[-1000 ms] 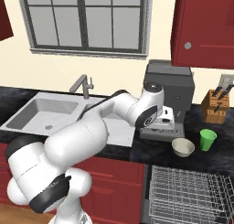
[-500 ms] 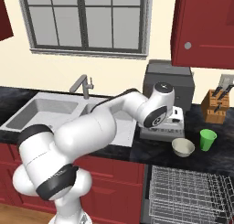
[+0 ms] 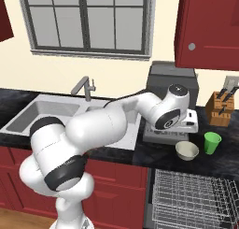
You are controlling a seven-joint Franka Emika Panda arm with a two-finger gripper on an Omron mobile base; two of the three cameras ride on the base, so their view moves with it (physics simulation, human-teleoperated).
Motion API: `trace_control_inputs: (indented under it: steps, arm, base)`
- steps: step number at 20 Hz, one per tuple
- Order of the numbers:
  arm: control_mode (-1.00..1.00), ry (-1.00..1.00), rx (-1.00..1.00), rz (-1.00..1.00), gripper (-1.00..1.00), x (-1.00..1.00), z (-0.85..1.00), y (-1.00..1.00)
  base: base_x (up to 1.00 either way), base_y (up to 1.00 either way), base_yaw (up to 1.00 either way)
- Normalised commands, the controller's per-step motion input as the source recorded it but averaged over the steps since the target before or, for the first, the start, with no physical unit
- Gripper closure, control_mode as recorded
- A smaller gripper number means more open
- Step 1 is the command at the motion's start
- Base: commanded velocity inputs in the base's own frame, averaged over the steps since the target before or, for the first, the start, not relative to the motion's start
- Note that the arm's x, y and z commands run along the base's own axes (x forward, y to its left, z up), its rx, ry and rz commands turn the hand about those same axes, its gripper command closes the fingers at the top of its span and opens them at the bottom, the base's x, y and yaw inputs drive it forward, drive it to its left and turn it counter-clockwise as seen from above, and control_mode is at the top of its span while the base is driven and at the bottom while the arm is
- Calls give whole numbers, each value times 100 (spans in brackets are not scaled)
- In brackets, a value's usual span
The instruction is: Pick up the cup and bowl from the counter, place them in the dishwasher, and close the dishwasher door.
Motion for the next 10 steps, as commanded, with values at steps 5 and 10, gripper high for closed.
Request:
trace_control_inputs:
  steps: [5, 10]
  arm:
    - [-100, 0, 0, 0, -100, 7, 0, -33]
    - [-100, 0, 0, 0, -100, 9, 0, -30]
  base:
    - [0, 0, 0]
    - [0, 0, 0]
